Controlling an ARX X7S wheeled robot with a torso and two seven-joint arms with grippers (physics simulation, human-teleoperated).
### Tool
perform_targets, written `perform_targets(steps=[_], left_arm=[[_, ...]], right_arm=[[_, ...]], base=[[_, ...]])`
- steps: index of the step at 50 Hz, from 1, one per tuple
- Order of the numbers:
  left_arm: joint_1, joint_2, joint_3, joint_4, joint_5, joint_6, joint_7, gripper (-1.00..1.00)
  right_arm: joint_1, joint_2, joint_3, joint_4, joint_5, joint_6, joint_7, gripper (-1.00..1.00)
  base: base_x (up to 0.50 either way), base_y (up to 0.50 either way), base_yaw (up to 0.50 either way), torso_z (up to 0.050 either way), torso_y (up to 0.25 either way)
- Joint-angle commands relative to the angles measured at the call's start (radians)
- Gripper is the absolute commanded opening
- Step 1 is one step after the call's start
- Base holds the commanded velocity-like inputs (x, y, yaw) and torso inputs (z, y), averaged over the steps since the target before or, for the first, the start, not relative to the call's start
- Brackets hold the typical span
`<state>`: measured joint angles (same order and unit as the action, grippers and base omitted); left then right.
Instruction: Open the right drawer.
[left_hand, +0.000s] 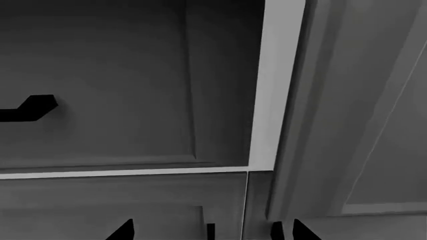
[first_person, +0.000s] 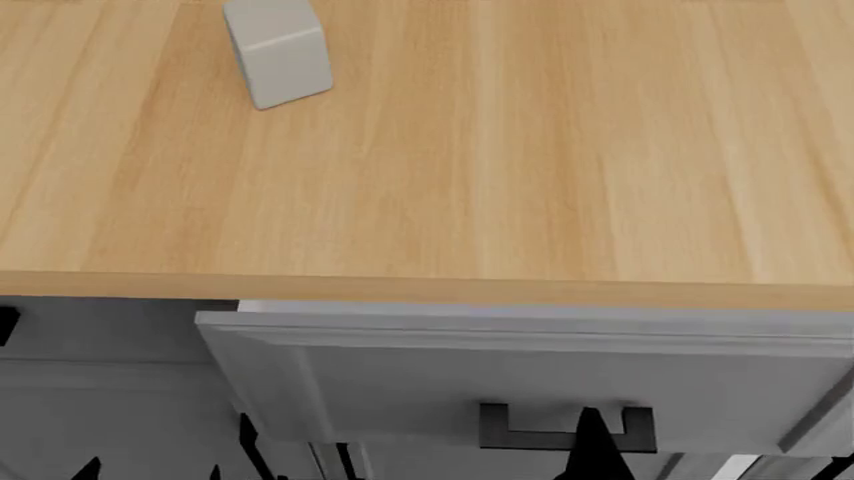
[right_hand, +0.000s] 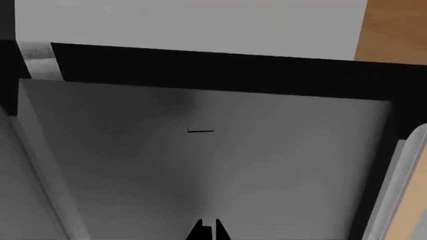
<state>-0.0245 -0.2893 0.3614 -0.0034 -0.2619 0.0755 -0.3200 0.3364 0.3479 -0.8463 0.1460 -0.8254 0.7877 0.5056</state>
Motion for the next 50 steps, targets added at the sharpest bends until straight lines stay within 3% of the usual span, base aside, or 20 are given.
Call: perform_targets(steps=[1, 50], left_arm=[[0.0, -0.003, 0.004, 0.002, -0.001, 0.001, -0.004, 1.0], [-0.006, -0.01, 0.016, -0.008, -0.009, 0.008, -0.013, 1.0]], right_arm=[[-0.014, -0.019, -0.023, -0.017, -0.026, -0.002, 0.012, -1.0], [-0.007, -0.026, -0.016, -0.004, -0.014, -0.001, 0.018, -1.0]], base=[[-0.15, 0.0, 0.0, 0.0, 0.0], [-0.24, 0.0, 0.0, 0.0, 0.0]])
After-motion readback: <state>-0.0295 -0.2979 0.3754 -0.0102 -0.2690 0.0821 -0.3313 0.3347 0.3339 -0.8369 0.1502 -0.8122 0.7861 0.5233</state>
